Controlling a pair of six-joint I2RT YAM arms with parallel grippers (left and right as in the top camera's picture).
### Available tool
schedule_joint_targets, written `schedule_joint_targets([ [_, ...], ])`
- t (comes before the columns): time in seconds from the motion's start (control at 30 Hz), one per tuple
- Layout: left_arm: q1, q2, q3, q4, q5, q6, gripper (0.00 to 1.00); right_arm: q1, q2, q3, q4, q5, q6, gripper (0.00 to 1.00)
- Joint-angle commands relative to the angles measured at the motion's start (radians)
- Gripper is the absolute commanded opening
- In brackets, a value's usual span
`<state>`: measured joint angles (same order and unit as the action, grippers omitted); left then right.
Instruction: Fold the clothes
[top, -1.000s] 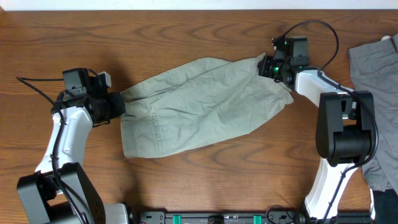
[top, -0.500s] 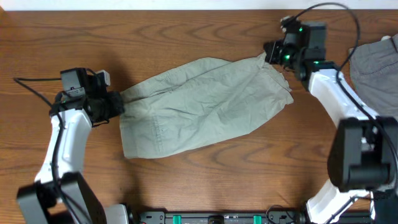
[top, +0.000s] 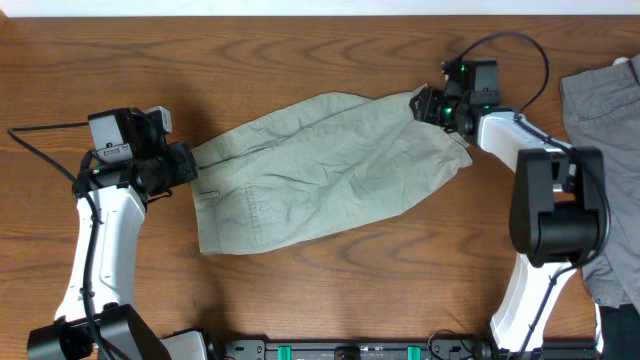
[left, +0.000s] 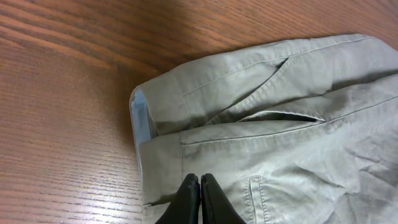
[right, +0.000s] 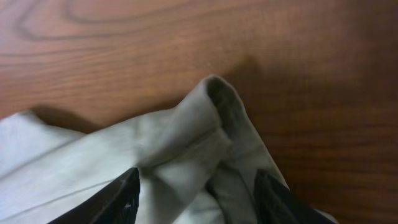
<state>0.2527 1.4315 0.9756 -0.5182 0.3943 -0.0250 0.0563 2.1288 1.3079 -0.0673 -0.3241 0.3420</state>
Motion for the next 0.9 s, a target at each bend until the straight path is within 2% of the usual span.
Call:
schedule_joint_targets([
  [0.0,0.006,0.001,0.019,-0.009,0.014,0.006,0.06,-0.002,0.011,0.001,0.032,-0.02,0.067,0.57],
  [0.07,0.006,0.001,0.019,-0.016,0.014,0.006,0.06,-0.002,0.011,0.001,0.038,-0.02,0.073,0.52],
  [0.13,0.006,0.001,0.019,-0.019,0.013,0.006,0.05,-0.002,0.011,0.001,0.047,-0.026,0.073,0.37],
  [0.2,0.006,0.001,0.019,-0.019,0.013,0.006,0.06,-0.002,0.011,0.001,0.059,-0.045,0.073,0.29],
  [0.23,0.006,0.001,0.018,-0.019,0.013,0.006,0.06,-0.002,0.011,0.001,0.064,-0.051,0.072,0.29],
  [0.43,0.006,0.001,0.018,-0.021,0.014,0.006,0.06,0.0,0.011,0.001,0.064,-0.047,0.072,0.5],
  [0.53,0.006,0.001,0.018,-0.023,0.014,0.006,0.06,0.003,0.011,0.001,0.073,-0.03,0.072,0.51],
  [0.73,0.006,0.001,0.018,-0.023,0.013,0.006,0.06,0.019,0.011,0.001,0.092,-0.037,0.073,0.17],
  [0.8,0.006,0.001,0.018,-0.023,0.013,0.006,0.06,0.023,0.011,0.001,0.102,-0.054,0.074,0.01],
  [0.87,0.006,0.001,0.018,-0.026,0.013,0.006,0.06,0.023,0.011,0.001,0.118,-0.075,0.092,0.01],
])
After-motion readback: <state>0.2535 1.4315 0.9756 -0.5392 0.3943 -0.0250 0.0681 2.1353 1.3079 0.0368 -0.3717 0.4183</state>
